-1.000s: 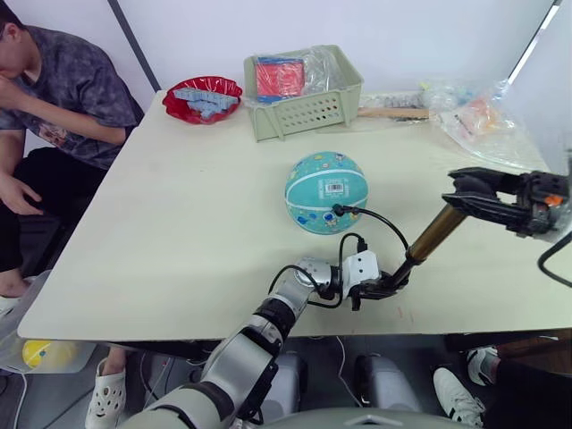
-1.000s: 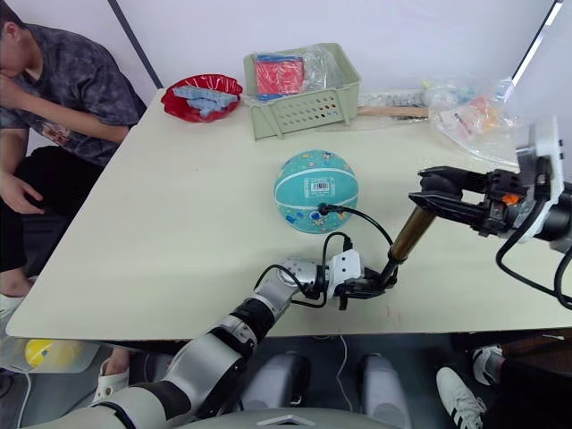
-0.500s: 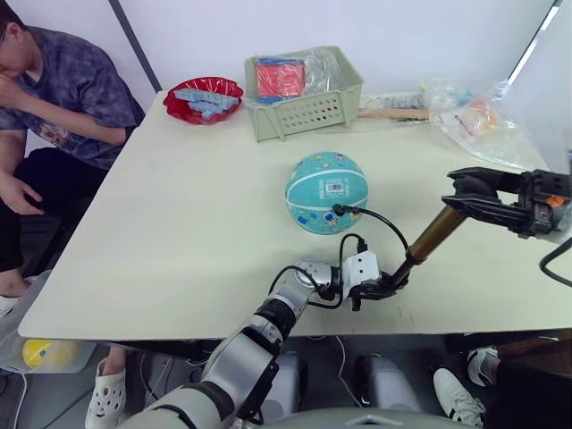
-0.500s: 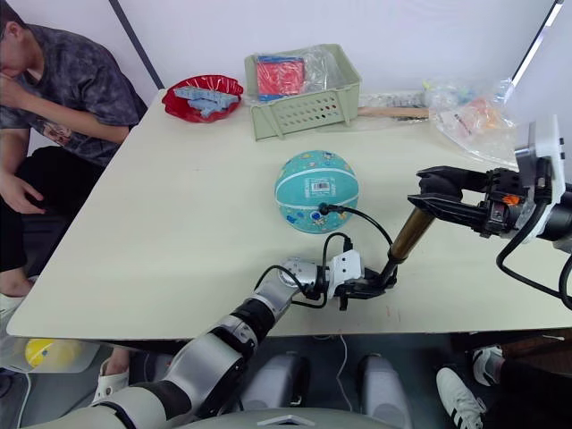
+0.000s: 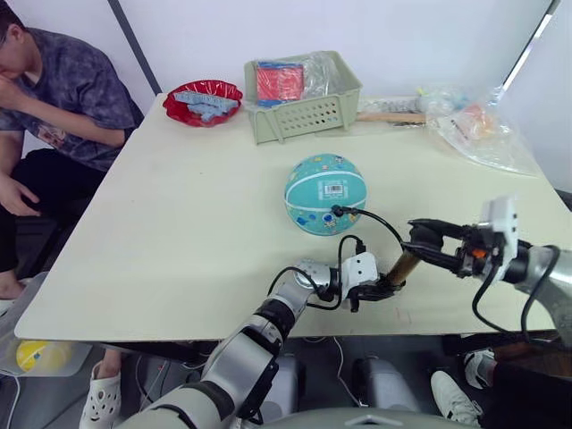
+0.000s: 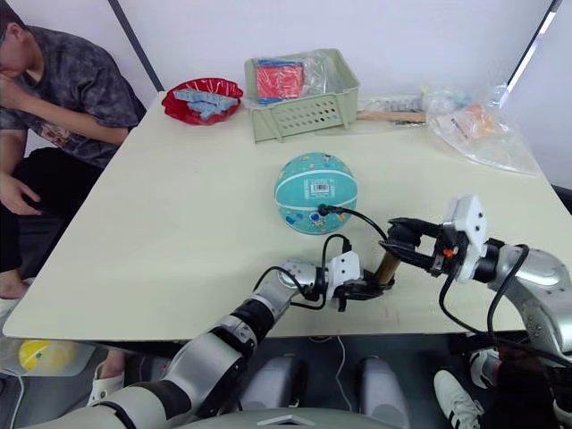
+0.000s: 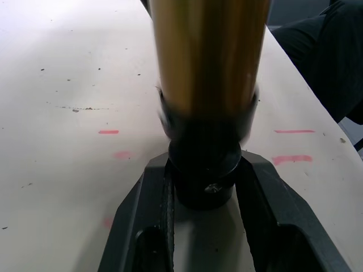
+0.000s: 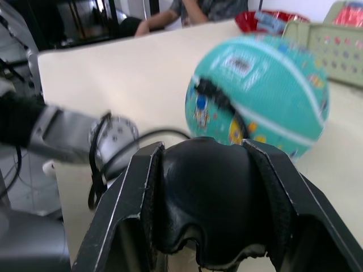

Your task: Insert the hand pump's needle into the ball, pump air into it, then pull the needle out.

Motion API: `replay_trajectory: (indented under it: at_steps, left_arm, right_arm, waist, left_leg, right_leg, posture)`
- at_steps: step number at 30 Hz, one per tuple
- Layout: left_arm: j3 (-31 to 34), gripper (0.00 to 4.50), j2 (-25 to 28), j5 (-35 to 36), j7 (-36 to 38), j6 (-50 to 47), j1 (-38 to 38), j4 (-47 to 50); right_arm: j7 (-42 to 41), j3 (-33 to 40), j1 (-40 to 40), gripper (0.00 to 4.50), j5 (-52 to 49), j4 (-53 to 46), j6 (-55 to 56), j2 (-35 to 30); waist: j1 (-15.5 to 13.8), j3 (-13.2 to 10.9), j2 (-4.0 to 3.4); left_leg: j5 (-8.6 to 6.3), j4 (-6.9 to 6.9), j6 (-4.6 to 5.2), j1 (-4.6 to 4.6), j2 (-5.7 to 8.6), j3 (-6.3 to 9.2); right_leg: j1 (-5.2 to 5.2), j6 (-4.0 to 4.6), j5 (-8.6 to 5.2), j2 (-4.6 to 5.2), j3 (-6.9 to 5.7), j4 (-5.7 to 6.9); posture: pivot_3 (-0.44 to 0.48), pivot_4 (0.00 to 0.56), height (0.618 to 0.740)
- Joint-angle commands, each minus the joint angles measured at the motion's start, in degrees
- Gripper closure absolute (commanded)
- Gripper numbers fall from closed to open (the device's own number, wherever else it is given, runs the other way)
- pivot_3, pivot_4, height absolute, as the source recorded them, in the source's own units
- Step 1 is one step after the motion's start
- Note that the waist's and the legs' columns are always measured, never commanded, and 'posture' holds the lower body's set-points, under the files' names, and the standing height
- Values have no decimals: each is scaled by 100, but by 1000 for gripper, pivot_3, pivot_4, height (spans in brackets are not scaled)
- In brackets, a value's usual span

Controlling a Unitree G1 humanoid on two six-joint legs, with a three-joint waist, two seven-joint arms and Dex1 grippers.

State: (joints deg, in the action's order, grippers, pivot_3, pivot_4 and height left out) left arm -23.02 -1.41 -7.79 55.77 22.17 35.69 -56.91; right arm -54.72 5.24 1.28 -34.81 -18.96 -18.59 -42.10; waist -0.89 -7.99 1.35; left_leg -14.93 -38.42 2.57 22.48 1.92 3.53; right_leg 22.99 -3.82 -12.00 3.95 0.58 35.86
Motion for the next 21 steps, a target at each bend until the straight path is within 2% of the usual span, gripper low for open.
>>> replay_trajectory:
  at_steps: [1,6,15,21]
  left_arm:
    - [-159,3411,34,-220,71,-78,-114,-186]
    - [-152,3411,33,-218,78,-75,-96,-200]
    - [-150,3411,29,-232,92,-40,-49,-275]
    - [-153,3411,25,-239,101,-19,-46,-312]
  right_arm:
    - [45,-204,-181,2841,382,292,33,75]
    - [50,-42,-50,2841,245,204,-11,66]
    - [-87,1200,702,2841,-1211,-318,-1009,-631]
    - [-80,1688,1129,2841,-1828,-376,-1626,-1132]
  waist:
    - [0,3,-5]
    - [2,3,-5]
    - [-14,-31,-50]
    - [-22,-45,-63]
  left_leg:
    - [0,0,0,-2,0,0]
    - [0,1,0,-11,-2,4]
    - [0,0,0,22,5,2]
    - [0,1,0,29,8,3]
  right_leg:
    - [-2,0,0,0,0,0]
    - [-13,-1,-2,-2,-3,0]
    - [14,0,0,5,-1,-1]
    - [18,0,0,9,-2,-3]
  posture:
    - [0,150,738]
    - [0,150,738]
    - [0,150,738]
    - [0,150,738]
